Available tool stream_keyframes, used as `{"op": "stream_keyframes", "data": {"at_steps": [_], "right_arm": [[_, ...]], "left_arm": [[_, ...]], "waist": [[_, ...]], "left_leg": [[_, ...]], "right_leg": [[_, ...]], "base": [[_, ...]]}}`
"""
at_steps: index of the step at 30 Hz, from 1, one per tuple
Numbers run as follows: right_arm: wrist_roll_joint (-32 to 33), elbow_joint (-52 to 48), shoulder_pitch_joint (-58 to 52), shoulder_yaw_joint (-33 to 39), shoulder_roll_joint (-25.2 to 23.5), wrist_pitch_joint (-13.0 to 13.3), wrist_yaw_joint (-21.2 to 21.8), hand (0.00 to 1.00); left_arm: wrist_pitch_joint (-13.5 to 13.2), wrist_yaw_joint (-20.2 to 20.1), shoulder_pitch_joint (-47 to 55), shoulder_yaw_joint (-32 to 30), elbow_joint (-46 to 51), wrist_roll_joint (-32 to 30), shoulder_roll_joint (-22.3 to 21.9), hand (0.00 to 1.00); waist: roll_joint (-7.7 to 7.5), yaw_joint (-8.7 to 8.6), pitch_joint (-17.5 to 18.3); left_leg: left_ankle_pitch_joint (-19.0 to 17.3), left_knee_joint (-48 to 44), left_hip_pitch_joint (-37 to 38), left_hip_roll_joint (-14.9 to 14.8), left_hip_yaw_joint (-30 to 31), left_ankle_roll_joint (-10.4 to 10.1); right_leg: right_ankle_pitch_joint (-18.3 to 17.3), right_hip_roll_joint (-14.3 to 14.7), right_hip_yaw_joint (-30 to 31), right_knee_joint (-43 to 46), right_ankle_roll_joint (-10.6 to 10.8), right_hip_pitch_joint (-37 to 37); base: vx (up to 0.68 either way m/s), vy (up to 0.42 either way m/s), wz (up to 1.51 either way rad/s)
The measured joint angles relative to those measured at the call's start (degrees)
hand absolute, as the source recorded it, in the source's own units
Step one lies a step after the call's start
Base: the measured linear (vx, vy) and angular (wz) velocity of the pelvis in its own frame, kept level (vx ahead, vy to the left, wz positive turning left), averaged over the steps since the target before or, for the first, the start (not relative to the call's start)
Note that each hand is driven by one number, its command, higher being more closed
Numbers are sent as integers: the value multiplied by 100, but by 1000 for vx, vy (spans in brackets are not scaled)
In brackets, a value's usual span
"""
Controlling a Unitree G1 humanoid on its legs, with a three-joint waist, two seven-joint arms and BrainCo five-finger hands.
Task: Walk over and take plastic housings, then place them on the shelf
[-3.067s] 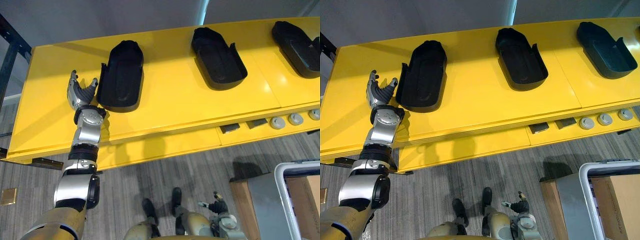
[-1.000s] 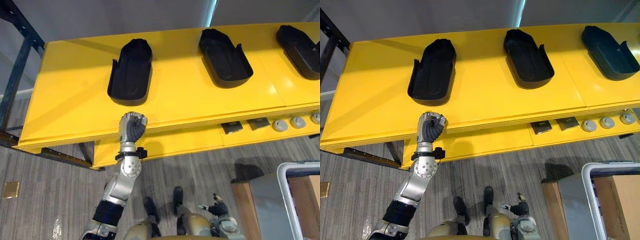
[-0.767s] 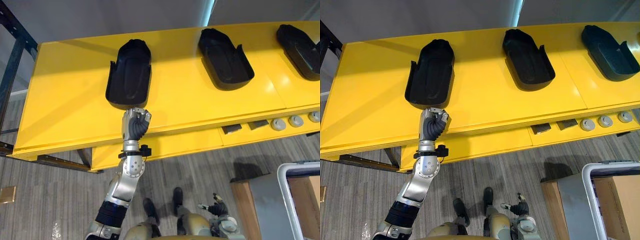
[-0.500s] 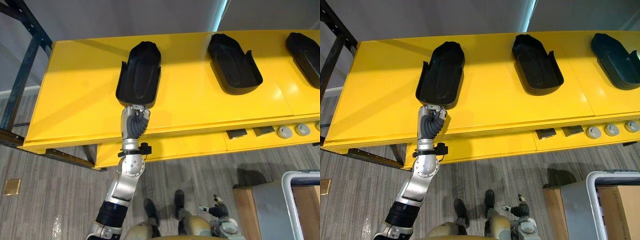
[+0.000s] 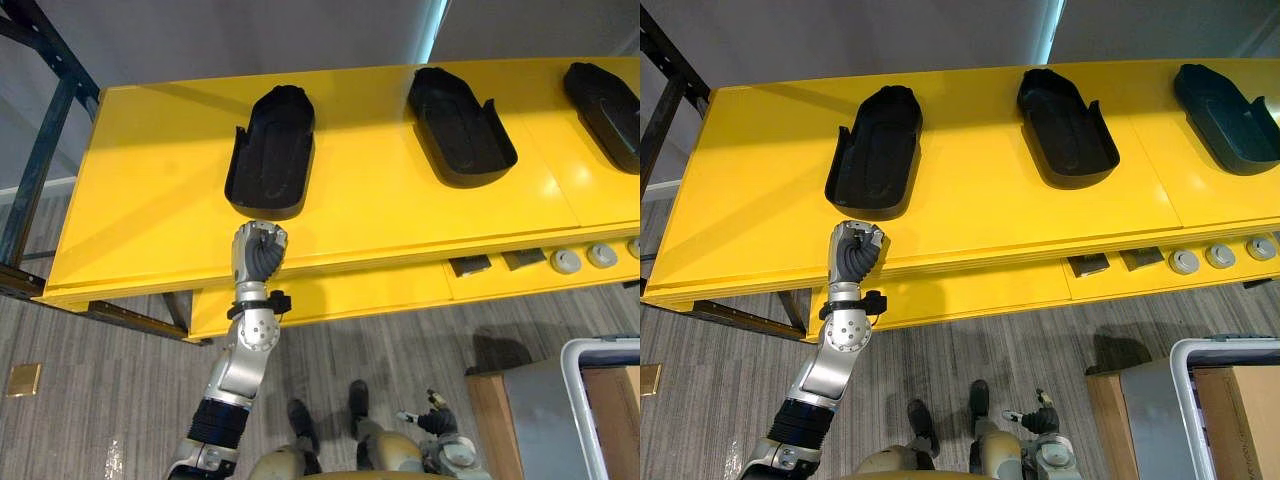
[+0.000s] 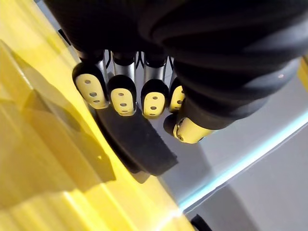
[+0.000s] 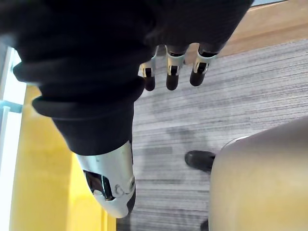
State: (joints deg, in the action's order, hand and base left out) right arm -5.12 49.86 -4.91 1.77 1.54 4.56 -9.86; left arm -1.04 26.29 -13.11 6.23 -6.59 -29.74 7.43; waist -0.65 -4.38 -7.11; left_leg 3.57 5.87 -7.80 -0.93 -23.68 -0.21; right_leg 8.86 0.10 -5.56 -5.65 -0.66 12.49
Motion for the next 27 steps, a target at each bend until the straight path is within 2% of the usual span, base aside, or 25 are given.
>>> {"op": "stream_keyframes", "data": {"at_steps": [7, 10, 16, 27], "right_arm": [[-5, -42, 0, 0, 1, -1, 5, 0], [-5, -101, 1, 0, 0, -2, 6, 0], [-5, -121, 3, 0, 3, -2, 13, 0], [-16, -124, 9, -1, 4, -1, 16, 0]], "left_arm": [[71, -8, -326, -25, -330, -34, 212, 100], [73, -35, -500, -20, -485, -103, 280, 100], [74, -246, -860, 38, -723, -250, 322, 100], [71, -258, -1117, 190, -971, -248, 444, 100]], "waist": [[0, -41, 0], [0, -114, 0], [0, -123, -1], [0, -148, -2]], "left_leg": [[1, -1, -67, 1, -37, 2], [5, -1, -68, 2, -43, 9], [18, -2, -119, 3, -57, 29], [18, -1, -130, 5, -158, 28]], "right_leg": [[4, 9, 64, 0, -3, 87], [3, 11, 73, 0, -2, 92], [4, 13, 85, 0, -3, 146], [22, 18, 170, 0, -15, 193]], "base": [[23, 7, -4], [8, 2, -1], [0, 0, 0], [10, 0, -3]]}}
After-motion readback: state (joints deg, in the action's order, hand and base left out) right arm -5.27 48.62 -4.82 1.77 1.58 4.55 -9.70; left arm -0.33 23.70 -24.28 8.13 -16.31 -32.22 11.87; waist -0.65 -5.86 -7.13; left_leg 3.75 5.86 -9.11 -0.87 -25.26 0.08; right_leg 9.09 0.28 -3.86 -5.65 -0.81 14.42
